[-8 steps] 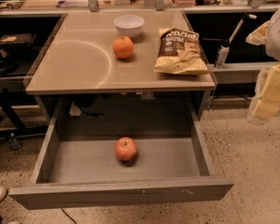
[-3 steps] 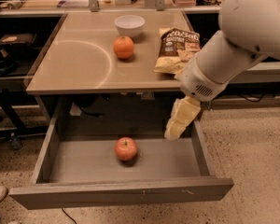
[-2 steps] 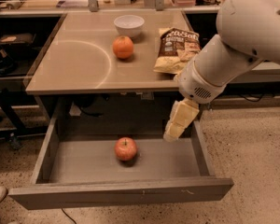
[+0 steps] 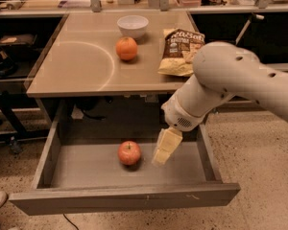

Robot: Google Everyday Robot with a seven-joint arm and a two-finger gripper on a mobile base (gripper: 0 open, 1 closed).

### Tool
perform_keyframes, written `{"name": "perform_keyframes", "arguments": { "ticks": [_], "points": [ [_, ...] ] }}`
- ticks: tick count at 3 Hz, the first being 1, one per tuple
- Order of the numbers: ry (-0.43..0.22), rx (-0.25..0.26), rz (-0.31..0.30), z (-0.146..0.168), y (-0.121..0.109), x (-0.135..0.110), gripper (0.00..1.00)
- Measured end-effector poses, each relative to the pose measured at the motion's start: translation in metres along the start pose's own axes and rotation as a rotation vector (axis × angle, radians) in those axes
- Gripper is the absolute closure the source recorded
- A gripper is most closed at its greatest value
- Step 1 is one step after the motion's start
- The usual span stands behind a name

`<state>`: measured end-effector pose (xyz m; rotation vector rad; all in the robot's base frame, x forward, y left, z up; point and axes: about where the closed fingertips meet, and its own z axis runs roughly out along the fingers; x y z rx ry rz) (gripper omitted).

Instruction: Pick apple from top drawer and place on counter

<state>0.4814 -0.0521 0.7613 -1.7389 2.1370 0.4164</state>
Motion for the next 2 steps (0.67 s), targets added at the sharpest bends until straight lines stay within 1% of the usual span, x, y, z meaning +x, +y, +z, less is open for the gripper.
{"name": "perform_keyframes", "arguments": {
  "ticks": [1,2],
  "points": [
    [-0.004,-0.017,0.008,0.0379,-0.0075,0.0037,0.00],
    [-0.005,-0.017,0.008,0.0380,-0.0075,0.0036,0.00]
  ]
}}
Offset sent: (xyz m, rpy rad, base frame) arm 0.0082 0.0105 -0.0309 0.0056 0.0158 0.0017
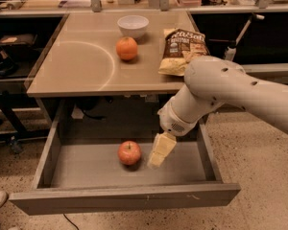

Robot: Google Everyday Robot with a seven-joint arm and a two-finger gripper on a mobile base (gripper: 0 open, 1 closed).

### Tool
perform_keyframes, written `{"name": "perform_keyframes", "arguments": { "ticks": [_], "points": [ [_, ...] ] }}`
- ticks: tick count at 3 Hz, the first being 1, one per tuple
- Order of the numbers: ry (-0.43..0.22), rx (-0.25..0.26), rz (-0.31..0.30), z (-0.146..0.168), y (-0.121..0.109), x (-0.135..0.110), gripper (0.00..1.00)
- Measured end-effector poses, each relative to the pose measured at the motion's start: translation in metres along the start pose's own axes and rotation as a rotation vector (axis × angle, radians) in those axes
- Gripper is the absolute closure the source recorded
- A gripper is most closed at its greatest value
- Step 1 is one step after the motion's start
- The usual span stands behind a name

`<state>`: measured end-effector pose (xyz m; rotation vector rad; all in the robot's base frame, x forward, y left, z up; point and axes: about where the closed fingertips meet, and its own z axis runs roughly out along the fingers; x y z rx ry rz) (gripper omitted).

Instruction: Pick apple from top drawer and place on counter

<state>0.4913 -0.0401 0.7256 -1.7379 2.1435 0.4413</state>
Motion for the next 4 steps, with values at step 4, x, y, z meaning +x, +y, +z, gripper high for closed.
{"name": "perform_keyframes", "arguments": {
  "ticks": [4],
  "points": [
    [-0.178,0.058,0.003,0.079,-0.012,-0.047,0.00]
  ]
}}
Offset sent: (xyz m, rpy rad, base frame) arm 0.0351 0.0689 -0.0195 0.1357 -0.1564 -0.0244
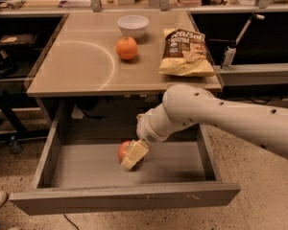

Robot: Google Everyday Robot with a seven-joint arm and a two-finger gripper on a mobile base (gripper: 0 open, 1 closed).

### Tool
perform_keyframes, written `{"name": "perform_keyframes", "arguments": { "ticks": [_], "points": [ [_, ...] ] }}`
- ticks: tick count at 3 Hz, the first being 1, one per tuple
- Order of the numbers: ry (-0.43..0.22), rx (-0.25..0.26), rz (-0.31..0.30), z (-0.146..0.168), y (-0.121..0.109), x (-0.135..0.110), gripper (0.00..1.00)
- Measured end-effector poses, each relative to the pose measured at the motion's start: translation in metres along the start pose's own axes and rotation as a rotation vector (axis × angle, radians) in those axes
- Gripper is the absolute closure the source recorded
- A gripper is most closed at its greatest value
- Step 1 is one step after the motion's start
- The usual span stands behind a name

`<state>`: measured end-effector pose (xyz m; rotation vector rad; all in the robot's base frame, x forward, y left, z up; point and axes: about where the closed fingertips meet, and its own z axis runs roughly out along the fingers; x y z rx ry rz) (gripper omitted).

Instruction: Pick apple from top drawer and place on counter

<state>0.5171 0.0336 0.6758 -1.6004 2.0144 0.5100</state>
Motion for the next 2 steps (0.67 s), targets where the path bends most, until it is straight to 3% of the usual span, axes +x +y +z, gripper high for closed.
{"name": "perform_keyframes", "arguments": {
  "ticks": [2],
  "points": [
    [-0.053,-0.039,0.075,0.041,0.002,0.014,0.00]
  ]
}}
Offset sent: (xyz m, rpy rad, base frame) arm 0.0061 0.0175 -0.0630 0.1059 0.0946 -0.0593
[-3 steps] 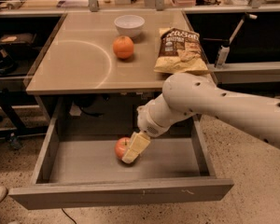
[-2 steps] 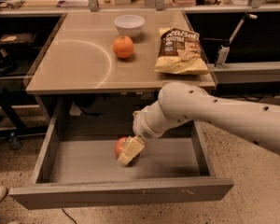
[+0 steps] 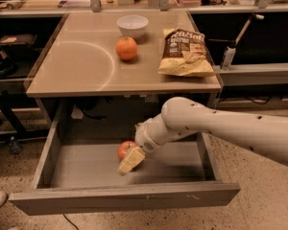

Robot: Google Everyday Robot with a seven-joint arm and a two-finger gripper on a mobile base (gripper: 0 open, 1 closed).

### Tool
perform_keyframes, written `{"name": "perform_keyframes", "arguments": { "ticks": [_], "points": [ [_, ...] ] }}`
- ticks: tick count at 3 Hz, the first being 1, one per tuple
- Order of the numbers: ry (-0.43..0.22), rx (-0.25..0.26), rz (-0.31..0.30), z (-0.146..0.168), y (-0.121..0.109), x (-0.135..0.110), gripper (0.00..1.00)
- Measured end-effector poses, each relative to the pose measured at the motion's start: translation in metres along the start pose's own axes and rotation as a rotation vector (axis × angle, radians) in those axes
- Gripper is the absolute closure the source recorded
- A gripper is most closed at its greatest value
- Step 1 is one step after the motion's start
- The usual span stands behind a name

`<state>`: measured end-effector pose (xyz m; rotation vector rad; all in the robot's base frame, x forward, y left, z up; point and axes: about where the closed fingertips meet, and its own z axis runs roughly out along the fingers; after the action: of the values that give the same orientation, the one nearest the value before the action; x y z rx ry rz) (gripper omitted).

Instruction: Pick apple from top drawer and place on counter

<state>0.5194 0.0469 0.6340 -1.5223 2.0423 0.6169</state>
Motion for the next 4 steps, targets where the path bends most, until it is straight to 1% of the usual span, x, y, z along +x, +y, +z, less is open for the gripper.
{"name": "perform_keyframes", "arguments": {
  "ticks": [1,2,3,4],
  "points": [
    [-0.009,-0.012,0.021,0.0125,-0.0010,0.0049,0.00],
    [-0.014,-0.009,0.047,0.0183,-0.0031,0.0088,0.00],
    [-0.015,-0.009,0.049,0.0188,-0.0033,0.0091,0.15],
    [-0.015,-0.009,0.049,0.0189,-0.0032,0.0091,0.39]
  ]
}}
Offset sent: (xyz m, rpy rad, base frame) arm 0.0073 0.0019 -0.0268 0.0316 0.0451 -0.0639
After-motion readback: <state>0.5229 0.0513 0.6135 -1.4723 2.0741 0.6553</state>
